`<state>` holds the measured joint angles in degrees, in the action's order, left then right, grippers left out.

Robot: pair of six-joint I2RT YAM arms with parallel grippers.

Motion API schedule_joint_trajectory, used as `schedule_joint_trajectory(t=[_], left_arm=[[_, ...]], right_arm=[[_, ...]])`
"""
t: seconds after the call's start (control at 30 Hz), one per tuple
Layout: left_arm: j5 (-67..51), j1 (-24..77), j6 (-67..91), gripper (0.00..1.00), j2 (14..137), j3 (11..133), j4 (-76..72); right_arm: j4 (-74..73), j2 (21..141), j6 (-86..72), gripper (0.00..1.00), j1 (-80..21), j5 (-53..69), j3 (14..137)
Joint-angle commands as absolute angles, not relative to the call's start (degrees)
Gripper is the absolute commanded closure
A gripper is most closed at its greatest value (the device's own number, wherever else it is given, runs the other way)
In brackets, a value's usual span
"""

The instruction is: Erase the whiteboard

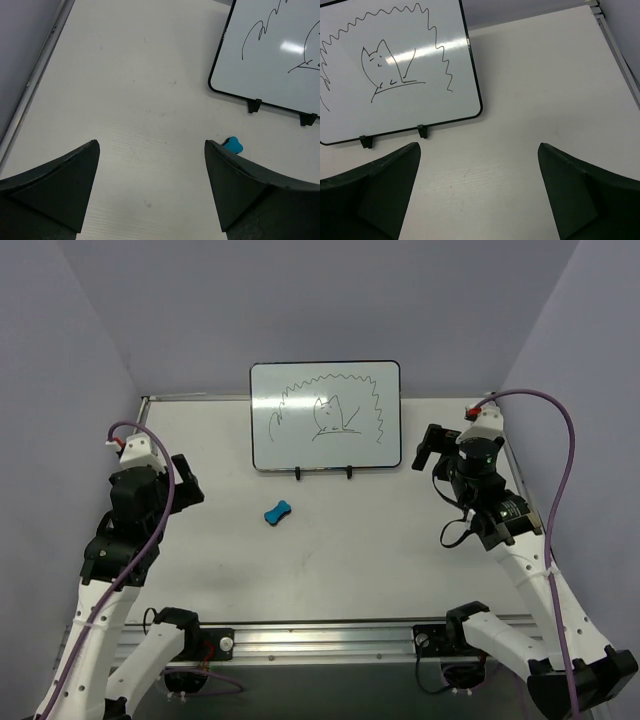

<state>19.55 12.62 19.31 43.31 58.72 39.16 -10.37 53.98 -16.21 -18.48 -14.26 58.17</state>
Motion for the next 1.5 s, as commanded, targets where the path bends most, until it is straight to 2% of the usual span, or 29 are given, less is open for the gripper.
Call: schedule_joint_trajectory(t=[0.0, 0.23, 0.5, 0.57, 0.6, 0.73, 0.8, 0.87, 1.2, 1.47], left_arm=[[20.8, 12.2, 19.7, 0.06, 42.6, 59.1, 36.9], [21.1, 12.2, 19.2, 0.06, 41.6, 58.8, 36.7], [20.2, 12.2, 19.2, 0.06, 41.7, 58.4, 36.6], [19.2, 12.2, 19.0, 0.06, 42.0, 58.2, 36.6], [18.8, 12.2, 18.9, 0.06, 42.4, 58.2, 36.6], [18.6, 12.2, 18.7, 0.06, 43.3, 58.5, 37.2], [18.8, 12.2, 18.6, 0.06, 43.2, 58.4, 37.3], [19.2, 12.3, 18.5, 0.06, 42.8, 58.1, 37.2], [18.3, 12.3, 18.1, 0.06, 43.3, 58.2, 36.9], [17.5, 12.3, 18.0, 0.06, 43.9, 58.1, 36.7]], right_arm=[[-9.5, 54.1, -15.7, 0.0, -18.8, -16.4, 58.9], [-4.9, 55.5, -16.6, 0.0, -18.9, -9.2, 57.7], [5.0, 73.6, -19.3, 0.02, -20.6, 2.3, 57.5], [7.9, 81.4, -17.3, 0.07, -22.3, 2.5, 59.1], [8.0, 84.5, -16.4, 0.12, -23.0, 2.6, 60.5], [7.1, 103.0, -13.7, 0.23, -28.4, -5.4, 70.8], [7.3, 107.4, -14.2, 0.34, -28.7, -5.3, 72.8], [8.3, 111.0, -14.8, 0.37, -29.5, -5.6, 73.6], [14.9, 115.0, -15.8, 0.48, -31.5, -12.2, 71.8], [17.9, 115.8, -14.6, 0.62, -31.0, -13.5, 70.6]])
